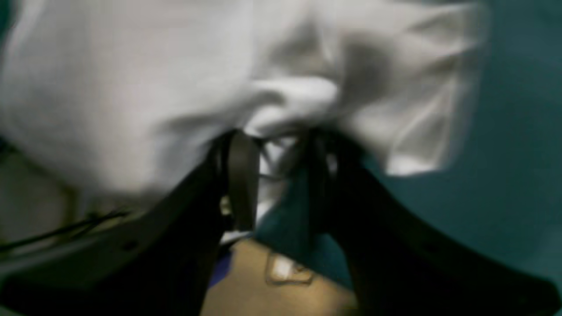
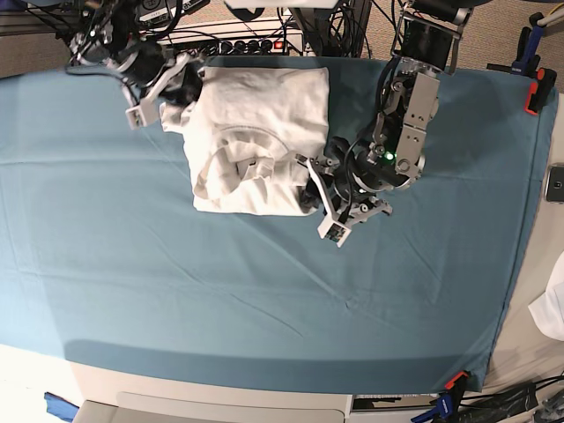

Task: Fold the T-shirt properly

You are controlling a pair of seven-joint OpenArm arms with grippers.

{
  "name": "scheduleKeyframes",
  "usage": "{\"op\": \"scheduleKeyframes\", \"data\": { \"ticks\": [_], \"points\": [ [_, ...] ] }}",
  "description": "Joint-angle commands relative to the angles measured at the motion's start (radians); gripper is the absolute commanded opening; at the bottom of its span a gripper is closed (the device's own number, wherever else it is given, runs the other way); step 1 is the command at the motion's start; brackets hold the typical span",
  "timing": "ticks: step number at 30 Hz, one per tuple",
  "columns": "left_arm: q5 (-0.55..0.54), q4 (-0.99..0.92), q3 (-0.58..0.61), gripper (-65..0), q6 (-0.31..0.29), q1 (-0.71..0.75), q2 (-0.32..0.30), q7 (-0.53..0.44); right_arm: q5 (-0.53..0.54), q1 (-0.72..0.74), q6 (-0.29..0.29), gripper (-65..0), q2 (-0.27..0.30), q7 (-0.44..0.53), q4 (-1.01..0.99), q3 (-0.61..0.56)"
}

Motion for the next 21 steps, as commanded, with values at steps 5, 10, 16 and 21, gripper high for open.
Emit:
{"op": "scheduleKeyframes", "data": {
  "ticks": [5,10,16,21],
  "points": [
    [0.013,0.017,-0.043,-37.3,0.003,-0.021,0.0,-0.016,-0.041,0.044,-0.011,-45.4,0.059,0.022,0.013,0.005],
    [0.032,0.017,-0.103,-37.3,0.003,-0.021,0.0,-0.016,-0.106,0.043,-0.014,-45.4,0.063,0.018,0.013,0.026],
    [0.042,0.017,-0.195,-37.3,0.003,-0.02,-0.097,-0.005,-0.14,0.043,-0.055,-45.4,0.096,0.053,0.013,0.157],
    [-0.076,0.021,-0.277,-40.7,-0.001,-0.011,-0.214,0.096,-0.111,0.042,-0.06,-45.4,0.17,0.023,0.013,0.287]
  ]
}}
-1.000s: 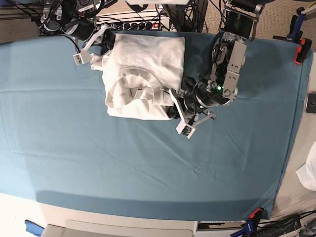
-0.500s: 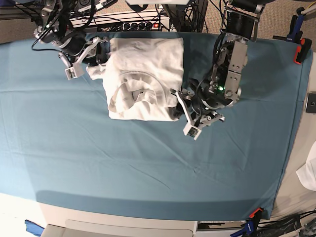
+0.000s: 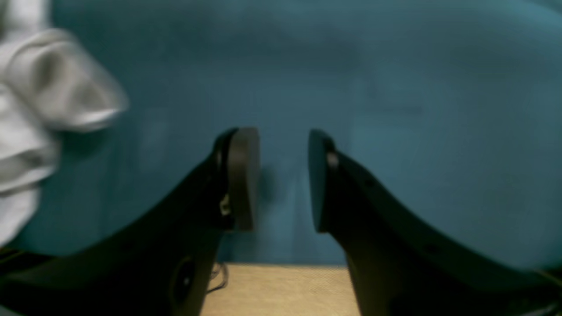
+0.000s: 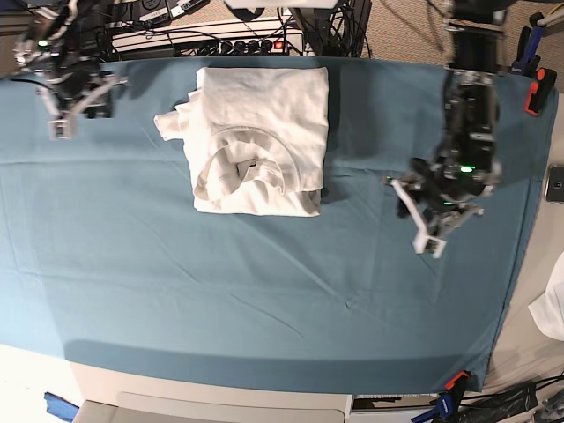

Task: Fold the T-shirt properly

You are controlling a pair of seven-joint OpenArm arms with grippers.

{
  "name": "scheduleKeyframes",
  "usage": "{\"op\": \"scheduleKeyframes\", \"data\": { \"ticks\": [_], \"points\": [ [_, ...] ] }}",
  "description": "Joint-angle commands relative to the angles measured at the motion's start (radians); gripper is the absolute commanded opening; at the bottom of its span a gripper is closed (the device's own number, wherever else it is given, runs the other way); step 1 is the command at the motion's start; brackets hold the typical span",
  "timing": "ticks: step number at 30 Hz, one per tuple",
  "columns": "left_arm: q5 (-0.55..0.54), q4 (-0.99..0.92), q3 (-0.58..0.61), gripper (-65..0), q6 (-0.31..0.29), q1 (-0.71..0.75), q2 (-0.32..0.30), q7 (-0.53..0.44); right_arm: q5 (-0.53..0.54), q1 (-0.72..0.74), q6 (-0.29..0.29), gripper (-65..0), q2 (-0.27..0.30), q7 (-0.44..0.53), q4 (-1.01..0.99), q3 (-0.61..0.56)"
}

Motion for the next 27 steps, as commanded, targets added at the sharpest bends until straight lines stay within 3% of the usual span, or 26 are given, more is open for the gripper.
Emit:
{"op": "scheduleKeyframes", "data": {
  "ticks": [1,7,19,27],
  "points": [
    [-0.049,0.026,-0.027,-42.6,-0.012,-0.007,-0.029,0.005,0.039,-0.003,0.003,-45.4,0.02,-0.001,0.015,0.029],
    [-0.267,0.143,-0.214,-45.5,-0.115,0.141,-0.082,0.097,0.176,-0.063,0.004,-45.4,0.037,-0.058,0.015,0.141],
    [-0.566,0.41,-0.569,-45.5,-0.263,0.722,-0.081,0.182,0.19,-0.269,0.008,-45.4,0.034,-0.056,0.014,0.161],
    [-0.721,0.409,-0.59,-45.5,-0.374,1.008,-0.082,0.241,0.205,-0.336,0.008,-45.4,0.035,-0.052,-0.033,0.158]
  ]
}}
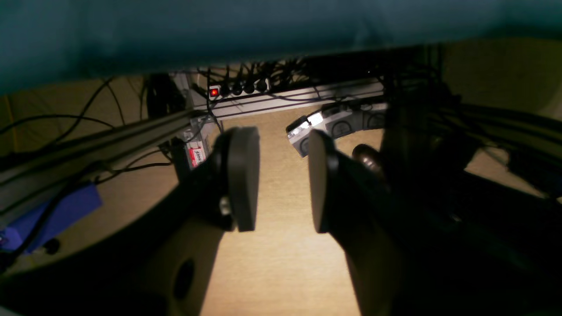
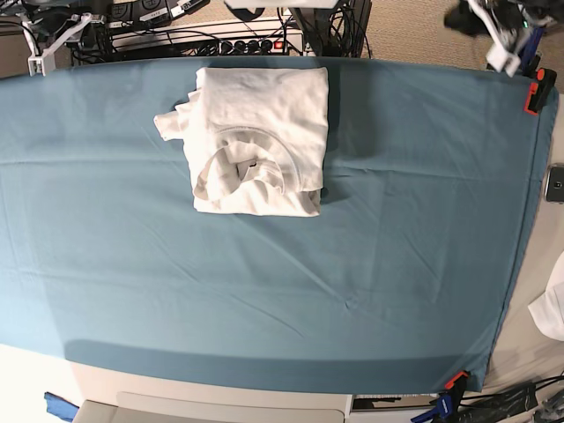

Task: Fold the T-shirt properly

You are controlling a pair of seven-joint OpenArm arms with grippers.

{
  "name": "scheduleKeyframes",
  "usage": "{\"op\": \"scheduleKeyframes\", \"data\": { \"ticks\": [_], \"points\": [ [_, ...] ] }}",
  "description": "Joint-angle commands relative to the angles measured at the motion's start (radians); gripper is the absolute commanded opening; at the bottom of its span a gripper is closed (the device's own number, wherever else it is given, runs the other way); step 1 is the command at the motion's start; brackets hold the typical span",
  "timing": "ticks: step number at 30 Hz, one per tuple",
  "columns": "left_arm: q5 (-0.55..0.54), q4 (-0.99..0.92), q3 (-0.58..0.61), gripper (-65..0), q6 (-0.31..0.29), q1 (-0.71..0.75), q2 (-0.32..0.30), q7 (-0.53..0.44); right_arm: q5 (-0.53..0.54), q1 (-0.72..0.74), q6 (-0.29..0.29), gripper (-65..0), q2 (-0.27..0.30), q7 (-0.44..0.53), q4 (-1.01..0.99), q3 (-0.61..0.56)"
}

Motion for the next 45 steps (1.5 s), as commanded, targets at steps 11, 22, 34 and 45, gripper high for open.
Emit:
{"op": "scheduleKeyframes", "data": {
  "ticks": [11,22,34,45],
  "points": [
    [-0.038,-0.249,0.181,-45.5,-0.056,0.089,-0.008,-0.113,0.02,0.004,0.003,-45.4,0.031,0.167,-0.518,-0.18],
    [0.497,-0.791,0.552,-45.5,-0.045,-0.212,0.069,-0.647,-0.241,0.307,0.002,-45.4,0.031,0.613,-1.112,-0.434],
    [0.856,-1.375,0.778,-45.5,0.437,-0.575,0.188,-1.068,-0.61,0.623,-0.297,-45.6,-0.003,0.956,-1.51,-0.572],
    [0.866,-1.627,0.823,-59.7,0.587,-0.78,0.36,-1.088,-0.665,0.669,-0.373,-64.2,-0.103,0.993,-1.535,-0.616]
  ]
}}
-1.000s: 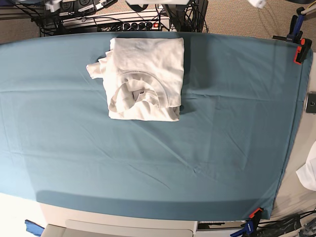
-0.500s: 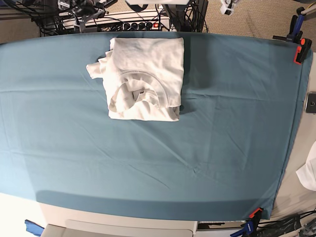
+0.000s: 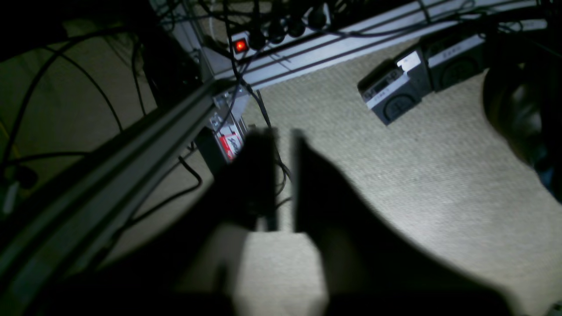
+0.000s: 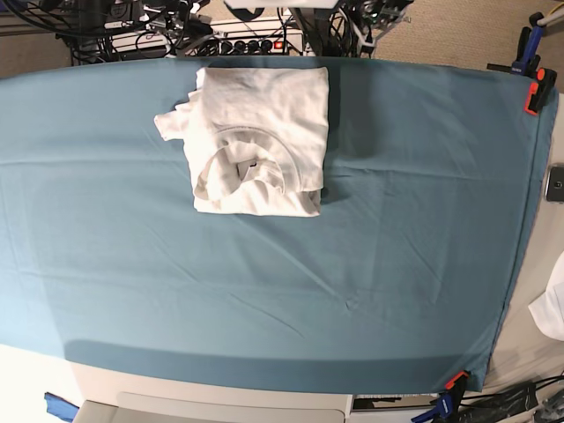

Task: Fold the T-shirt properly

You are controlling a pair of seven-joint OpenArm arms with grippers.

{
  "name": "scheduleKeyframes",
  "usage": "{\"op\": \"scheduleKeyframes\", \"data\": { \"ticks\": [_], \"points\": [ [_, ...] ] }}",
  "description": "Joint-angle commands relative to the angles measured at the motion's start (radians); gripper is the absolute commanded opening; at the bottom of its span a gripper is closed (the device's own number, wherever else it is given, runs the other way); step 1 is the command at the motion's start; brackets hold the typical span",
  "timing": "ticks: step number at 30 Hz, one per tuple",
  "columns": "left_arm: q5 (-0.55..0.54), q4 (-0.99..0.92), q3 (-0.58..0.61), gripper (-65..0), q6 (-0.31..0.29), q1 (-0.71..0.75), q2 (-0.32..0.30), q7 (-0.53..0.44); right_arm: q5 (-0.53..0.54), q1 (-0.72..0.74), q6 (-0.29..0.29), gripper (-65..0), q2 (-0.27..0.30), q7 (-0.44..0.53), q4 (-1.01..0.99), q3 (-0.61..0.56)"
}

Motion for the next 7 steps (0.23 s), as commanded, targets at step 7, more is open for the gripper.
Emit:
{"op": "scheduleKeyframes", "data": {
  "ticks": [7],
  "points": [
    [-0.003,0.0,0.003,-65.0,0.006,-0.013,0.03,-0.002,0.004,0.001,-0.002,-65.0,0.008,-0.002,0.004,0.001]
  ]
}}
